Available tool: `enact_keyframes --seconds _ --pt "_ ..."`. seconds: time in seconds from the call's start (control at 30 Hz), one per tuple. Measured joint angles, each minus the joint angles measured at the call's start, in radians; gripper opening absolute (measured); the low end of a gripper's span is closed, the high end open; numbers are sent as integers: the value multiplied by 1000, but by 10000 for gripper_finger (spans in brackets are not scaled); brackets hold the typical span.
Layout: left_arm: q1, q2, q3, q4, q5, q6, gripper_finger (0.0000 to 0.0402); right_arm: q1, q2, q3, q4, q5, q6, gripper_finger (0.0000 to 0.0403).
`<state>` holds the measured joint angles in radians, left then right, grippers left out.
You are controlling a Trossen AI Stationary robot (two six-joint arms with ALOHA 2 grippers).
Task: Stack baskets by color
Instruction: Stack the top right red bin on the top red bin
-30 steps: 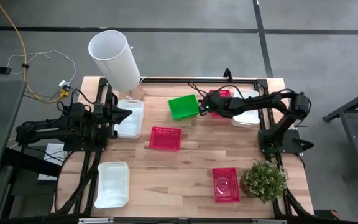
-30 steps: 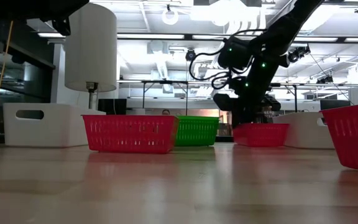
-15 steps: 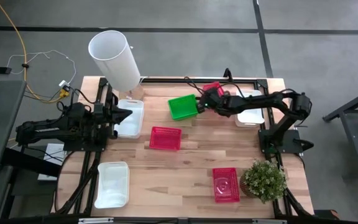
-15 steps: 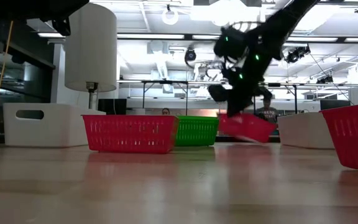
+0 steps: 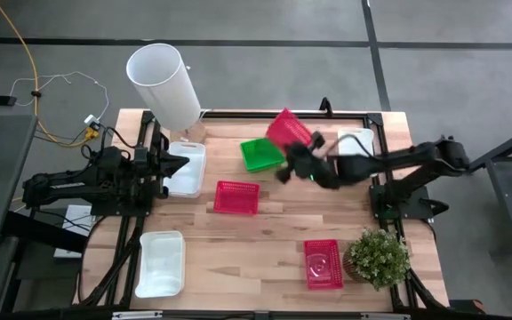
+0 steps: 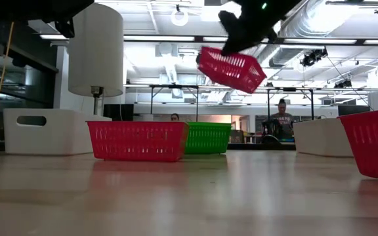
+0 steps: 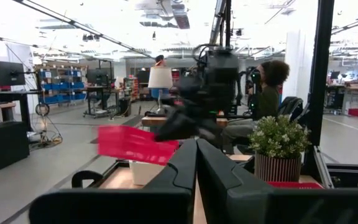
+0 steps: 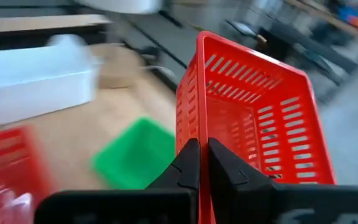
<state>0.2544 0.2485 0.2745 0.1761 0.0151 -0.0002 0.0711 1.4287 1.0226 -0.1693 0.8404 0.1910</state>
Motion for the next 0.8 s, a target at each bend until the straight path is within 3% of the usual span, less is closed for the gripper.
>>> enact_keyframes --seconds 0.23,0.4,0.6,0.8 --pt "0 0 0 0 26 -8 0 215 -4 -91 162 -3 -118 0" --pt "0 0 0 0 31 -8 0 318 -4 -196 401 -6 -213 0" --pt "0 0 0 0 26 -7 0 344 -4 -259 635 -65 -328 0" --pt "0 0 0 0 23 -7 0 308 25 -154 531 -148 -352 0"
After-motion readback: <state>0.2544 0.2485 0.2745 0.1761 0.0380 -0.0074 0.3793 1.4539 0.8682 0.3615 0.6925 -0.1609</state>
